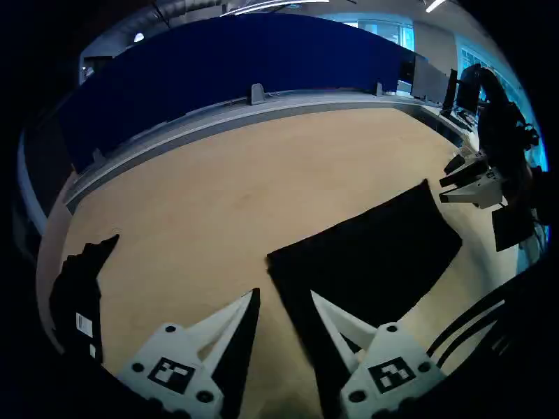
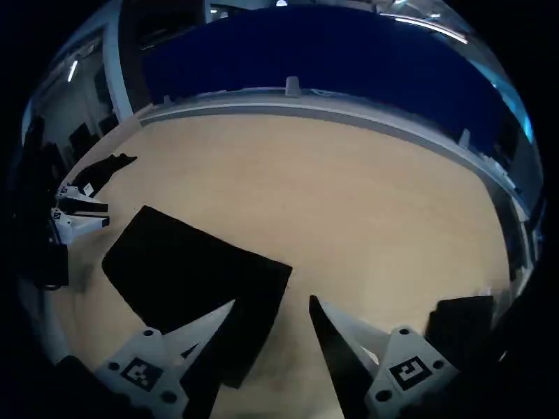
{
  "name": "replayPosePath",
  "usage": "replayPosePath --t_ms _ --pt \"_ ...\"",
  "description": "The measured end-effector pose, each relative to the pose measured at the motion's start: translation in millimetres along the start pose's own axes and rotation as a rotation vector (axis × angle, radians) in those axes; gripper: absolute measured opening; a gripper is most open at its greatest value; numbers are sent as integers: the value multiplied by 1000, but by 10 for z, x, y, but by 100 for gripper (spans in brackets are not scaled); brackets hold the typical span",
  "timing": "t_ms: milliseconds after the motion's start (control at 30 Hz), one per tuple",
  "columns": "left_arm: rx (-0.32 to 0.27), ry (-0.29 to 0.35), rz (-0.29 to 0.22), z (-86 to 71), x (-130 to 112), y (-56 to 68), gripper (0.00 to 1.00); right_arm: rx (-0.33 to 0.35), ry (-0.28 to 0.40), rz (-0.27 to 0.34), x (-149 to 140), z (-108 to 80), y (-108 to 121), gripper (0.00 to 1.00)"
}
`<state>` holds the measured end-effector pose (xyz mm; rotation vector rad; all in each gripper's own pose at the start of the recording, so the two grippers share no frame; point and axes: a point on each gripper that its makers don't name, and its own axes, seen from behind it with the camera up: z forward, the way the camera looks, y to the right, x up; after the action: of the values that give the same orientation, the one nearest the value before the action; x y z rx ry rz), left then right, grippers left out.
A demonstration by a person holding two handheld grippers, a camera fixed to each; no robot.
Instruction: Fold towel
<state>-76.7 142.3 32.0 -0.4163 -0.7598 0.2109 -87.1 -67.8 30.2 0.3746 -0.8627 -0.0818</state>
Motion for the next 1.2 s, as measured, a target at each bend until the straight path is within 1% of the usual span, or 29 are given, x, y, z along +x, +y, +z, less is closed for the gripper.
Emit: replayPosePath --t_ms 67,100,133,233,467,633,767,967,1067,1200 --pt "-3 2 -13 -36 -11 2 68 1 8 5 10 -31 9 87" --pt "-6 2 -19 -54 -19 5 76 1 8 5 4 -47 9 90" --pt "-9 3 -25 -71 -27 8 81 2 8 5 -3 -63 9 94" --pt "-15 3 -36 -110 -52 16 92 0 7 -1 -34 -108 10 94" --pt "-3 5 -33 -165 -54 -11 93 -6 6 -5 -97 -192 5 94" --pt "1 10 -44 -242 -51 0 93 -2 8 -2 -136 -268 -22 94" --pt "12 13 -50 -334 -84 -4 93 4 5 -9 -194 -320 -53 94" --pt "38 10 -51 -489 -222 -5 93 16 -7 -27 -313 -359 -99 94" --pt "51 8 -60 -588 -310 -6 93 27 -11 -32 -358 -374 -131 94" --pt "71 4 -88 -731 -443 -21 93 40 -18 -47 -407 -408 -174 94"
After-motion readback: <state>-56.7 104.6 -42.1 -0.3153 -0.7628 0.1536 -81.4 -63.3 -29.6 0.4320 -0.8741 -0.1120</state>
